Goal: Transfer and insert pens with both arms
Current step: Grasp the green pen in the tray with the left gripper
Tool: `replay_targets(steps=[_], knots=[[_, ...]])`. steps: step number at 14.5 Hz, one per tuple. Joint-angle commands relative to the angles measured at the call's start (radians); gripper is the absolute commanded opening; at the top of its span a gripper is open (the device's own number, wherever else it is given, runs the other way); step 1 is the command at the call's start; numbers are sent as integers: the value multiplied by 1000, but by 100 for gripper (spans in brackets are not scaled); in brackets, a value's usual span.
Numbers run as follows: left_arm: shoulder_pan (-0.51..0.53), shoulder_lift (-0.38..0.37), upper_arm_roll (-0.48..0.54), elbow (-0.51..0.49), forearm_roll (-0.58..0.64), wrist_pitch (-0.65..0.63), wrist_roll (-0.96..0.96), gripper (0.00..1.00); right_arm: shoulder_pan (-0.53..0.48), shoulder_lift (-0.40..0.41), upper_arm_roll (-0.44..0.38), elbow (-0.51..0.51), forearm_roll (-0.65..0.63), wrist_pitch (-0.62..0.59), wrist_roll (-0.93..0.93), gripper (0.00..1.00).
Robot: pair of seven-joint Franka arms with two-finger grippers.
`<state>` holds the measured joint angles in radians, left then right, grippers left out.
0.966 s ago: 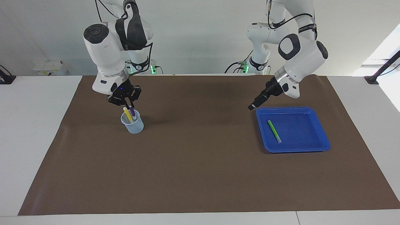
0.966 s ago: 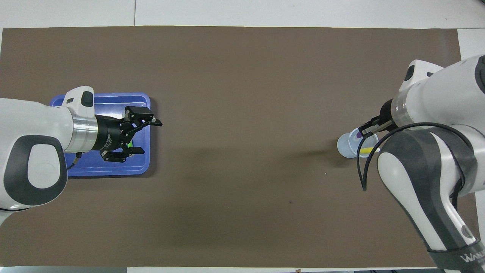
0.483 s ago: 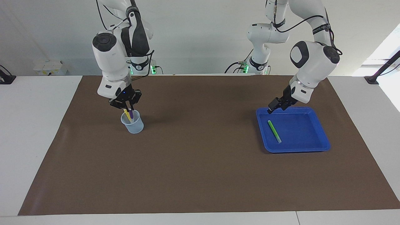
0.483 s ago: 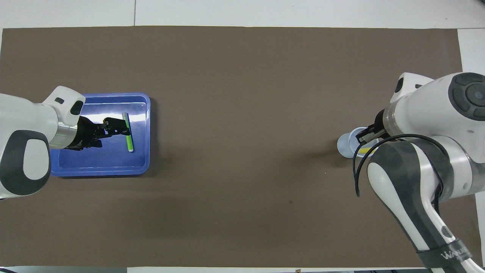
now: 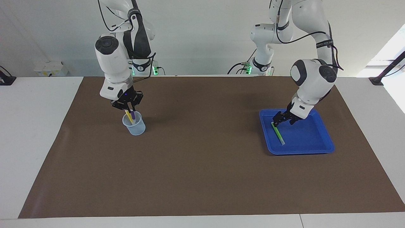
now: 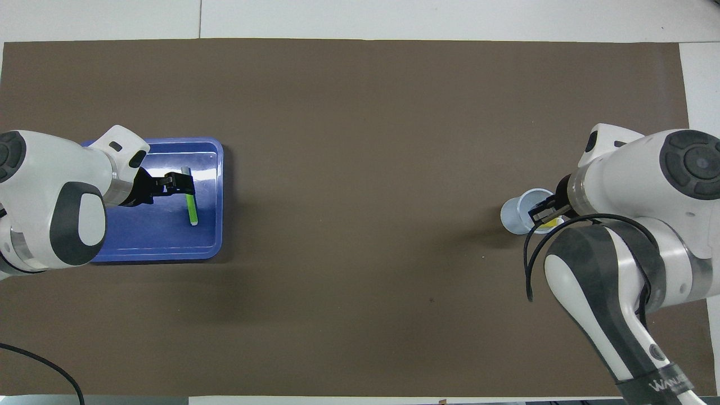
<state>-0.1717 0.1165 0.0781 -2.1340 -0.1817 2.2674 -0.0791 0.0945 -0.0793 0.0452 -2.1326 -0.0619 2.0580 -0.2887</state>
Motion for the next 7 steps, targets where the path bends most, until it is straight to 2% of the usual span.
replay_targets(steps=[1,4,7], knots=[[14,61,-8,39,18,38,39,99,-24,-40,10,-66,-4,63,-18,0],[5,143,-8,86,18,78,50,98,-19,-37,12,-79,5,120,-18,0],[0,167,-6,97,19,75,50,84,-18,-39,12,-81,43,125,-21,0]])
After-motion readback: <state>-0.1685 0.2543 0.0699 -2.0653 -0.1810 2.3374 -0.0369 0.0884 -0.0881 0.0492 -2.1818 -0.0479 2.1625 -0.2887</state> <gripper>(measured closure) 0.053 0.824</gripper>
